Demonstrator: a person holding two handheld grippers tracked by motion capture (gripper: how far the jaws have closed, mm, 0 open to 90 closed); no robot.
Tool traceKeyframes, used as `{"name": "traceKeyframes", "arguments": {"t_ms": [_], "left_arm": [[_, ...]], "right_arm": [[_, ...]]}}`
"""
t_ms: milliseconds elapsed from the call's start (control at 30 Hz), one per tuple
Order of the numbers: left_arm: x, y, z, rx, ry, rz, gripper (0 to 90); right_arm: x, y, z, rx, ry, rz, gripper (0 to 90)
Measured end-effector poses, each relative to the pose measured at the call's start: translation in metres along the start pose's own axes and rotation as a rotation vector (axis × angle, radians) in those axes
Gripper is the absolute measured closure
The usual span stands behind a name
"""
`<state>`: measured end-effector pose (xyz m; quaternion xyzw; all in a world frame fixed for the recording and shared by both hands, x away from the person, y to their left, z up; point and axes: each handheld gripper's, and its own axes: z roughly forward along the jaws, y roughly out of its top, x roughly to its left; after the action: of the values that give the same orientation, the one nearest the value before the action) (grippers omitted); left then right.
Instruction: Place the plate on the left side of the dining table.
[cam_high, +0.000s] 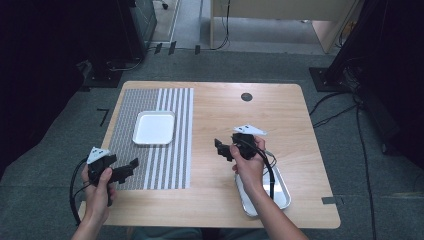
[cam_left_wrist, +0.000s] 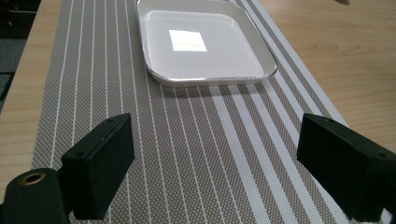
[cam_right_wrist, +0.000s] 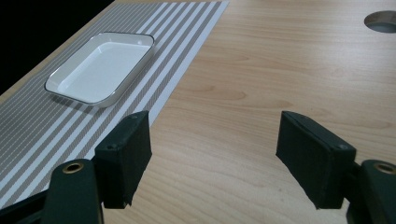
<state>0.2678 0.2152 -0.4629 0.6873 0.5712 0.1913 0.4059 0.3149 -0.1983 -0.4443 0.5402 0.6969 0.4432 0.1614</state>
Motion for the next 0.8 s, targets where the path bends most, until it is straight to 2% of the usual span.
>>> {"name": "traceKeyframes", "arguments": {"t_ms": [300,567,800], "left_arm": [[0.004,-0.014,-0.009,0.002,0.006,-0.011,11.0],[0.006,-0.022,-0.019,-0.010,0.008,0.011,11.0],[0.008,-0.029,-0.023,-0.009,0.009,0.031,11.0]], "right_arm": [[-0.017,-0.013,-0.020,-0.003,-0.031,0.002,26.6],[-0.034,-0.017,-0.041,-0.016,-0.065,0.012,26.6],[-0.044,-0.024,-0.054,-0.025,-0.085,0.003,26.0]]}}
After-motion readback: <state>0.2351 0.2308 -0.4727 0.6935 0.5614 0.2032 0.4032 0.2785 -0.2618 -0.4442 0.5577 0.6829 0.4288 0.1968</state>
